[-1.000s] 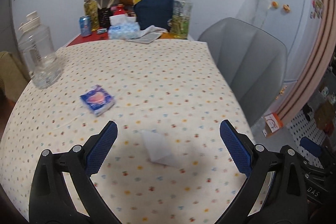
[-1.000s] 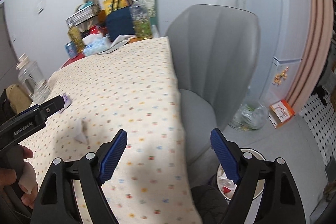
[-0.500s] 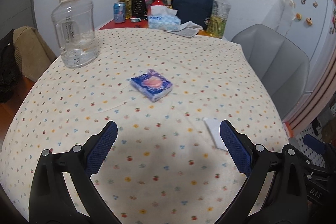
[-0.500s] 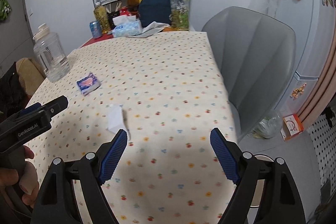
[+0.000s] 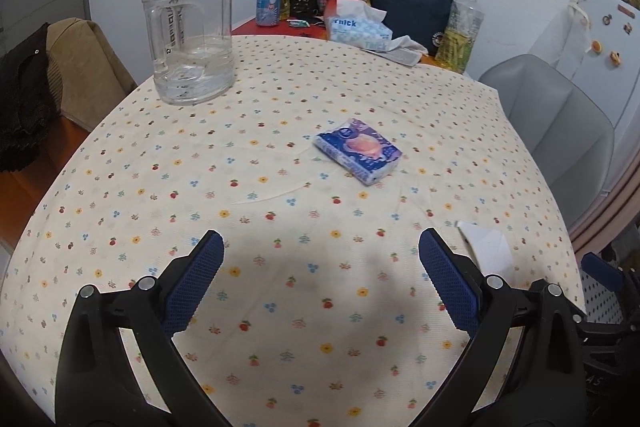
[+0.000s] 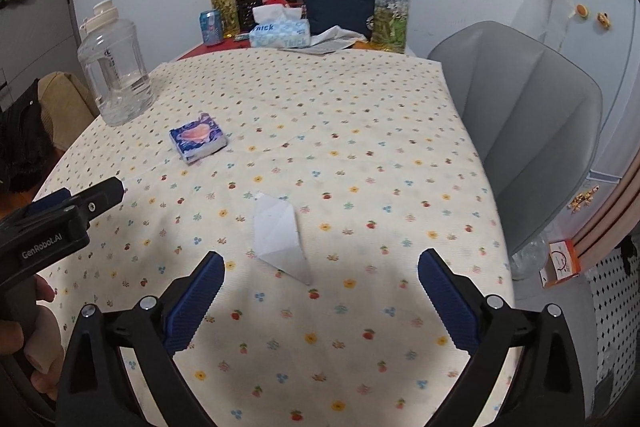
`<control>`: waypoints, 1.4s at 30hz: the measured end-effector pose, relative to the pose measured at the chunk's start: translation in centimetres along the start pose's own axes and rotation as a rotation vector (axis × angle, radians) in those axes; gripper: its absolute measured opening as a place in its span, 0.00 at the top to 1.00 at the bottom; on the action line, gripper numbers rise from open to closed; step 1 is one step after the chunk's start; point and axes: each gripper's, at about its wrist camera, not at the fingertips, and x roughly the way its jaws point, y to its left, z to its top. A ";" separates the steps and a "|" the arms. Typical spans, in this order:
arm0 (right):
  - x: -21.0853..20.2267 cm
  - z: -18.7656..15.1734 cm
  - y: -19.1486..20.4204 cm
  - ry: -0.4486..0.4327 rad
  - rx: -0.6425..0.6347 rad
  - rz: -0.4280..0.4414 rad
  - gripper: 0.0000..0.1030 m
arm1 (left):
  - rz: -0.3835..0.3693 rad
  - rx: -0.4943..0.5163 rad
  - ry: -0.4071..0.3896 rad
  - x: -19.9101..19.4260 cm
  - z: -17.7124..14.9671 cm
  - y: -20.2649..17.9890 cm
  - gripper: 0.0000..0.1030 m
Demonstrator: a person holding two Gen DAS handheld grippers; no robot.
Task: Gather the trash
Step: 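Close the right tool on the small white tissue on the table, then grasp the blue tissue pack with the left tool while the right holds the white tissue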
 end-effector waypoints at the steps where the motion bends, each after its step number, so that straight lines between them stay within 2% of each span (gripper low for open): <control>1: 0.3 0.0 0.3 0.005 -0.004 0.004 0.08 | 0.004 0.001 0.002 0.1 0.0 0.2 0.06; 3: 1.0 0.1 0.7 0.013 -0.007 0.013 0.08 | 0.013 0.002 0.005 0.2 0.2 0.6 0.06; 7: 2.7 0.3 1.3 0.053 -0.007 0.032 0.21 | 0.027 0.005 0.012 0.5 0.6 1.1 0.06; 12: 3.9 0.5 1.8 0.072 -0.010 0.038 0.26 | 0.045 0.024 0.022 0.9 1.3 1.4 0.06; 15: 4.8 0.6 2.0 0.098 -0.012 0.049 0.46 | 0.054 0.038 0.033 1.4 1.6 1.2 0.06; 16: 5.0 0.6 2.0 0.110 -0.012 0.054 0.61 | 0.056 0.043 0.035 1.5 1.7 1.1 0.06; 17: 5.3 0.7 2.0 0.125 -0.012 0.061 0.66 | 0.057 0.046 0.037 1.7 1.8 1.1 0.06; 31: 4.3 2.6 -0.2 0.072 0.026 0.066 0.68 | 0.047 0.093 0.064 4.1 3.6 -1.8 0.06; 42: 5.1 4.3 -2.8 0.065 0.072 0.056 0.68 | 0.028 0.120 0.094 6.9 5.2 -4.0 0.06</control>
